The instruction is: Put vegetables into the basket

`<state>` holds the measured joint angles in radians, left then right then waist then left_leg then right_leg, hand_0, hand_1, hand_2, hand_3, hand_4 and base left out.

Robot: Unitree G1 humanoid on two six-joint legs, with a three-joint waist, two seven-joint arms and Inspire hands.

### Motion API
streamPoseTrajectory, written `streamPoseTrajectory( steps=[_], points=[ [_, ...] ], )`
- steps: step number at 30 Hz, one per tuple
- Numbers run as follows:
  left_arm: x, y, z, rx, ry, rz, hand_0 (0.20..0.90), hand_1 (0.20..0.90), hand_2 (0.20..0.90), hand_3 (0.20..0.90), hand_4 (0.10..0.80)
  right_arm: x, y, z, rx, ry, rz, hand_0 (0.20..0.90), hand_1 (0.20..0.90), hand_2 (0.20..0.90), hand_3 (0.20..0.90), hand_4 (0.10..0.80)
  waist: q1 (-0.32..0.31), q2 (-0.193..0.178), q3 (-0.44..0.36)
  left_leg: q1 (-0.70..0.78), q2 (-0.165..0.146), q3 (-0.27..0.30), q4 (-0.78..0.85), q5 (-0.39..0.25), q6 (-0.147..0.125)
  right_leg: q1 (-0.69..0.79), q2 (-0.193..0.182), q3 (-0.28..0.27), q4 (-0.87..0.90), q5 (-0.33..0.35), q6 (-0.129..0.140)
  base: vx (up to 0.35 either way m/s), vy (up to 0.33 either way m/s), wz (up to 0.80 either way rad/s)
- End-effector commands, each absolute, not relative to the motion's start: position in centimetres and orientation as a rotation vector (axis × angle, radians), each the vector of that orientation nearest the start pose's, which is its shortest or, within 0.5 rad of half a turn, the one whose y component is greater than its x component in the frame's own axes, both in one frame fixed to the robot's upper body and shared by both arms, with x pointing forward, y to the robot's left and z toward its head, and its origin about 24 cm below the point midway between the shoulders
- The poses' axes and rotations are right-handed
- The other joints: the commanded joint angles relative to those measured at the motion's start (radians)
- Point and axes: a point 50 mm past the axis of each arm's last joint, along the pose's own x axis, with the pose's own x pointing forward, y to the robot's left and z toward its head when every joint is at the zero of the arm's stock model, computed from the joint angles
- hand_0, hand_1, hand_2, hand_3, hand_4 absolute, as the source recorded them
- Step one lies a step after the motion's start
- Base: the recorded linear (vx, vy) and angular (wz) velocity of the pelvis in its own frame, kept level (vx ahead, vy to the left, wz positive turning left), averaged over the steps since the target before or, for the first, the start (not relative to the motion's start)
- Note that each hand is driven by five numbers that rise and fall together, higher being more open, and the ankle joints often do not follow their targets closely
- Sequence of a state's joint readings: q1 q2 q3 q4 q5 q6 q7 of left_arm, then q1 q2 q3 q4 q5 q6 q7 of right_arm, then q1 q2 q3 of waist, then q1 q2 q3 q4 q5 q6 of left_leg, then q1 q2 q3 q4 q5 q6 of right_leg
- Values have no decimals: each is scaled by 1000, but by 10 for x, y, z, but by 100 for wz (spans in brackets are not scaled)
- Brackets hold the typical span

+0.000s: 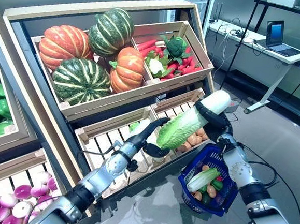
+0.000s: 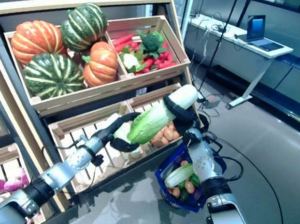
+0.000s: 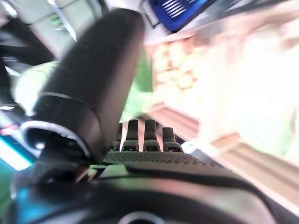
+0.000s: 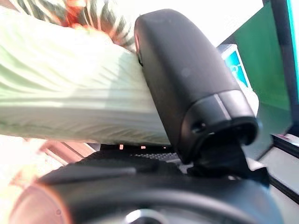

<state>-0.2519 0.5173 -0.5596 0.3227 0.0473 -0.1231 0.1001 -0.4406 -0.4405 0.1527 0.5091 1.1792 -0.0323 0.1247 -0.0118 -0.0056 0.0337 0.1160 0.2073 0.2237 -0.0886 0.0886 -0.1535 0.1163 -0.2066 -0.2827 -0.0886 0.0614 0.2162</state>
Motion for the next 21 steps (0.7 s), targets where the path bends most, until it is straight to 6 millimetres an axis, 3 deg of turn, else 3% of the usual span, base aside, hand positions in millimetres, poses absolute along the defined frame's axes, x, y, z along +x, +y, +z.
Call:
streamPoseTrajectory(
  steps=[1, 4, 6, 11, 16, 21],
  points=[
    [290, 189, 35, 747, -35, -249, 900, 900, 900, 900, 800, 344, -271, 147, 615, -342, -35, 300, 300, 300, 300, 400, 23, -26, -37, -7, -24, -20, 1, -84, 28, -1, 22, 22, 9, -31, -38, 0, 0, 0],
    [280, 216, 14, 778, 86, -159, 900, 900, 900, 900, 800, 338, -304, 153, 521, -351, -161, 300, 300, 300, 300, 400, 28, -30, -29, -10, -24, -19, 4, -82, 27, -2, 22, 25, 10, -30, -38, 0, 0, 0],
    [277, 225, 8, 786, 119, -119, 900, 900, 900, 900, 800, 335, -315, 155, 461, -344, -205, 300, 300, 300, 300, 400, 28, -31, -27, -9, -24, -17, 5, -81, 26, -1, 22, 24, 10, -29, -37, 0, 0, 0],
    [278, 247, 8, 801, 156, -23, 900, 900, 900, 900, 800, 325, -341, 154, 197, -283, -320, 300, 300, 300, 300, 400, 29, -35, -23, -10, -25, -16, 6, -76, 24, -1, 22, 22, 11, -26, -36, 0, 0, 0],
    [282, 249, 20, 745, 123, 15, 900, 900, 900, 900, 800, 318, -357, 146, -63, -179, -397, 300, 300, 300, 300, 400, 35, -37, -7, -13, -26, -15, 22, -77, 24, -4, 18, 18, 24, -30, -39, 20, -26, -1],
    [291, 238, 35, 692, 44, 2, 900, 900, 900, 900, 800, 315, -369, 134, -160, -83, -485, 300, 300, 300, 300, 400, 53, -36, 24, -54, -25, -23, 70, -90, 27, -29, 12, 13, 64, -49, -45, -38, -48, 0]
  ],
)
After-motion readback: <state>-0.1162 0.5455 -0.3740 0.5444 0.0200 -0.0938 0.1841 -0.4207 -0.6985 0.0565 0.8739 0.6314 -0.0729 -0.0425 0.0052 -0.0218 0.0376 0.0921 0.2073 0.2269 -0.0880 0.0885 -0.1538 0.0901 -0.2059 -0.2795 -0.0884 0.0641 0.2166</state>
